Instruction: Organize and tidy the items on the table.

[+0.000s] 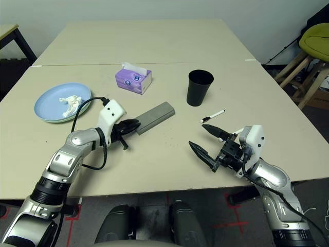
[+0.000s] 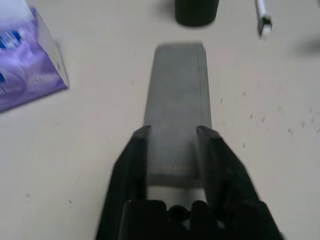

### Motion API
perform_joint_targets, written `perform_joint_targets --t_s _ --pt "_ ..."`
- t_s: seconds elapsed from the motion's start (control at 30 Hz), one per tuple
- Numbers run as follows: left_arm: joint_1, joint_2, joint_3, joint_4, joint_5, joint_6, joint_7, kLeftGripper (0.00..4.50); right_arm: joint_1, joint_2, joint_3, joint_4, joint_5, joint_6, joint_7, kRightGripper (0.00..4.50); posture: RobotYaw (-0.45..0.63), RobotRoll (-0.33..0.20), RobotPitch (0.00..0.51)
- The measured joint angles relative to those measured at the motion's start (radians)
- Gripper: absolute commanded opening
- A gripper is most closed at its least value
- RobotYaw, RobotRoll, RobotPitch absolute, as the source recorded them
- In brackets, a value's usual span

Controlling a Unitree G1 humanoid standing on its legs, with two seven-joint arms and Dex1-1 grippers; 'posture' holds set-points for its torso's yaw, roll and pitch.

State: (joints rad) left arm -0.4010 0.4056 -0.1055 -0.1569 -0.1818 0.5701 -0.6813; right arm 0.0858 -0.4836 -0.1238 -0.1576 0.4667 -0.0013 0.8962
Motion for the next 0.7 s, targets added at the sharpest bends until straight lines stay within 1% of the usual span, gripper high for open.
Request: perform_joint_targets --t_s 0.1,0.13,0.23,0.4,0.53,0.63,0.7 --pt "-0.025 0.002 0.067 -0.038 -0.089 0.055 -0.01 4.13 -0.004 0.0 0.002 0.005 -0.001 -0.003 0.003 4.5 -0.02 0.0 0.091" --pt "-0.027 0.009 0.088 -0.048 -0.112 0.068 -0.017 4.46 -0.009 0.0 0.003 0.009 -0.002 -0.004 0.004 4.5 -0.01 0.0 0.085" --pt "-0.027 0.045 0.118 -0.06 -0.148 0.09 -0.028 4.46 -0.031 0.0 0.004 0.027 -0.009 -0.007 0.01 4.5 -0.01 0.0 0.085" --pt "-0.028 0.058 0.193 -0.061 -0.23 0.131 -0.03 4.46 -0.058 -0.001 0.004 0.057 -0.017 -0.02 0.022 4.5 0.01 0.0 0.078" --pt "-0.005 0.101 0.237 -0.087 -0.27 0.099 -0.064 4.46 -0.071 -0.003 0.004 0.078 -0.021 -0.026 0.034 4.5 0.01 0.0 0.076" --pt "0.048 0.146 0.247 -0.127 -0.302 0.061 -0.125 4.46 -0.077 -0.009 0.005 0.091 -0.032 -0.036 0.04 4.5 0.02 0.0 0.075" --pt "0.072 0.16 0.247 -0.144 -0.315 0.048 -0.152 4.46 -0.082 -0.012 0.005 0.1 -0.036 -0.042 0.045 4.5 0.02 0.0 0.075"
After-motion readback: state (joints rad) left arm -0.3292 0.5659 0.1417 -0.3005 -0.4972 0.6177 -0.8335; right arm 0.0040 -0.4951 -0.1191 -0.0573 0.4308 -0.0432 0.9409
